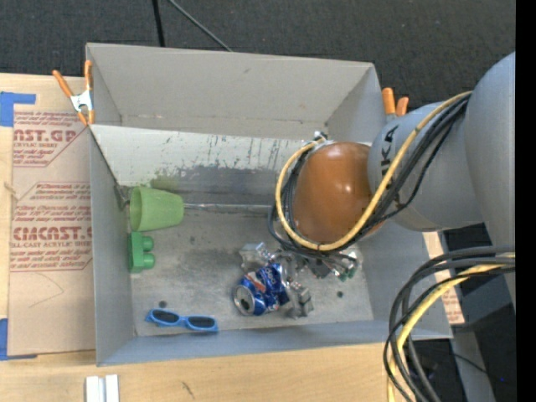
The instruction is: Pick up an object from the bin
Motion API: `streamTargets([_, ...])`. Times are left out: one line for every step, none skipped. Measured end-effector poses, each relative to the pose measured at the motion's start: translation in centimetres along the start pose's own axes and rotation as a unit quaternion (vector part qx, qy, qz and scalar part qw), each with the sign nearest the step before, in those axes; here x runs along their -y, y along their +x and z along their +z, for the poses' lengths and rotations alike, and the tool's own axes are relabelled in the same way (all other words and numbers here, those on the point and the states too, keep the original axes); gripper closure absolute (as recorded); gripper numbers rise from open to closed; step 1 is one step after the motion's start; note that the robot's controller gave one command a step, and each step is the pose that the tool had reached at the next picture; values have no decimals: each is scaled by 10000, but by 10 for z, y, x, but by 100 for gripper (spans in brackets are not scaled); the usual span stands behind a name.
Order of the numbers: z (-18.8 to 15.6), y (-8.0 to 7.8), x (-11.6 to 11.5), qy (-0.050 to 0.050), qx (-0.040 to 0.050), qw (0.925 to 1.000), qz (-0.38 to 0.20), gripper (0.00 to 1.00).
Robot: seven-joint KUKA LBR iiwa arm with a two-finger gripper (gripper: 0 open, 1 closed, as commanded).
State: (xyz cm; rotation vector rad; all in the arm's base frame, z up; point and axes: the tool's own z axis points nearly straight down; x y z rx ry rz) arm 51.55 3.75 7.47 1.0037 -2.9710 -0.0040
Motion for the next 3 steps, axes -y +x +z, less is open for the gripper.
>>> streamTargets([-2,-1,1,15,22,10000,10,100])
streamTargets([-109,-36,22,48,72,9999,-69,100])
streamTargets([-257,-38,60,59,77,9999,82,100])
